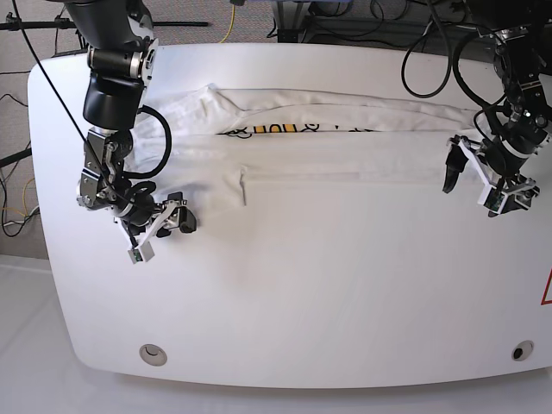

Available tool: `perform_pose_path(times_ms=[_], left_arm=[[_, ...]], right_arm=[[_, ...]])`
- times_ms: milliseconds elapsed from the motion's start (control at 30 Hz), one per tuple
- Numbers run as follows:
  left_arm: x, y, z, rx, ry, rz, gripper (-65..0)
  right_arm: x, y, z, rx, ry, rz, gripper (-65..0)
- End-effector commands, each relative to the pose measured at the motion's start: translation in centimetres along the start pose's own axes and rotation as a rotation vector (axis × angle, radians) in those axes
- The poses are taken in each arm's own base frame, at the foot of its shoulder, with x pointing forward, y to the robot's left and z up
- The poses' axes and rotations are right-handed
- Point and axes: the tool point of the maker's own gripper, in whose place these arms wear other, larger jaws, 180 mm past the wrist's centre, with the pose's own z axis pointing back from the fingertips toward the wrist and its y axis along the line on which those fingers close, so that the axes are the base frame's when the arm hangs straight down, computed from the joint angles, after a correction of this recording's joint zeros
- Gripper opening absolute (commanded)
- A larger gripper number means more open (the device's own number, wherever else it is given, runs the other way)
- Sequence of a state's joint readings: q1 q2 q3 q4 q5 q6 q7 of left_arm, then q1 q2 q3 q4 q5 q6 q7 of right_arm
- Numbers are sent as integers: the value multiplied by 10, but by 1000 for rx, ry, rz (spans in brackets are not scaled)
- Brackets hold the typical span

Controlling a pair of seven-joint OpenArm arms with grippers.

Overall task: Fold the T-shirt properly
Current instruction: 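Move both grippers to the folded edge and grasp it, then lift the strip's end with the right gripper and fold it inward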

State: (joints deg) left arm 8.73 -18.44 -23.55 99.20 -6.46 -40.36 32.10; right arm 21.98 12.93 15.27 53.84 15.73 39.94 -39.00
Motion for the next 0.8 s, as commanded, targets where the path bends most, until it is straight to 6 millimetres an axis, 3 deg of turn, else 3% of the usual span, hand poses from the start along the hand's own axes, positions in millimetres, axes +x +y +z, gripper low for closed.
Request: perform_pose_path(times_ms=[0, 267, 333, 767], left_arm=[[10, 8, 3, 17, -31, -12, -90], [7, 7, 4, 14, -24, -10, -93], [8, 6, 3, 7, -29, -8, -91], [6, 5, 4, 6, -26, -8, -91]], right_arm=[[4, -2, 3, -8, -5, 21, -361], [1, 6, 6, -9, 6, 61, -606], [9, 16, 14, -14, 11, 127, -650], [4, 59, 54, 4, 92, 283, -650]])
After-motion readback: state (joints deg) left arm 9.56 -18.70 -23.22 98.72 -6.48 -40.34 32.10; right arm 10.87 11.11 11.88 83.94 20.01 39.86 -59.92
